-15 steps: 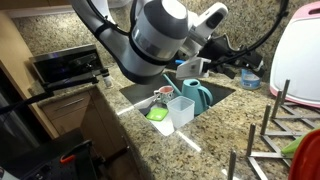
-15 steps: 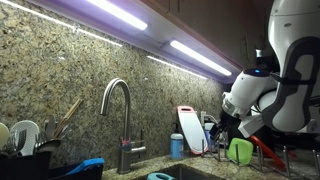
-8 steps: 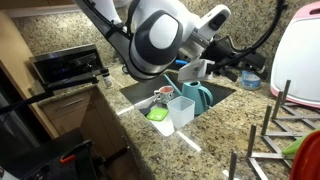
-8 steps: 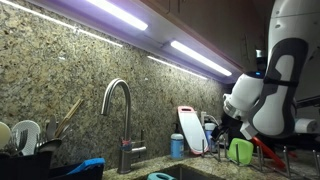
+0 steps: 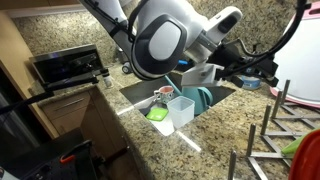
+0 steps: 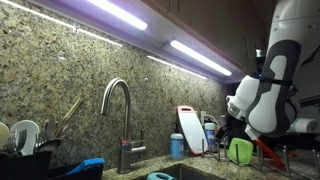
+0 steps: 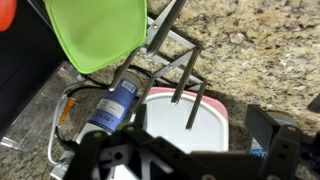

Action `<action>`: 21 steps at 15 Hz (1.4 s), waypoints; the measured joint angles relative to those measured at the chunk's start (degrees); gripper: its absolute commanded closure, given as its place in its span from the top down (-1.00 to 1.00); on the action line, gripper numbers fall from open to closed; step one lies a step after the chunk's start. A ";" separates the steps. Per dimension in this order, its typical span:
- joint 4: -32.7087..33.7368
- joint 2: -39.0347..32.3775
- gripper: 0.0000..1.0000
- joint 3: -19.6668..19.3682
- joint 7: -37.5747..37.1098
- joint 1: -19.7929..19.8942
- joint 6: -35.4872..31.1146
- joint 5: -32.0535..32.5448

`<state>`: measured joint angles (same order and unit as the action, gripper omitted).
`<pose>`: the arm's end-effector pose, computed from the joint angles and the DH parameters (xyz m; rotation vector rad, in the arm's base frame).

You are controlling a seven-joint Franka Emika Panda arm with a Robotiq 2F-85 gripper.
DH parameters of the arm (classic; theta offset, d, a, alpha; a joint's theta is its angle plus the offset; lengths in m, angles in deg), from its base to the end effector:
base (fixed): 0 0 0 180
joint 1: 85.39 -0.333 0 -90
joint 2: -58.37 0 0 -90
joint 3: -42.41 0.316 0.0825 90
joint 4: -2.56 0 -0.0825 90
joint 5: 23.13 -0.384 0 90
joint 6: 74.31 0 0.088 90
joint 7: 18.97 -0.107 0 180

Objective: Put the empty container in the sink, push the soap bottle to the wall and bring the dish reck closer to the sink

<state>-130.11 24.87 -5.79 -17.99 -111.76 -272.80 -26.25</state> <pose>0.5334 -0.2015 0.2591 2.4828 -0.2069 0.8778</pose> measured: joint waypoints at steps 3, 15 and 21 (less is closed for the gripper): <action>-0.06 1.64 1.00 0.79 2.42 0.94 0.00 0.00; -3.03 6.27 1.00 1.96 7.87 4.95 0.00 4.33; -4.58 6.49 1.00 1.91 7.88 5.69 0.00 6.12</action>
<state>-134.69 31.37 -3.88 -10.11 -106.07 -272.80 -20.13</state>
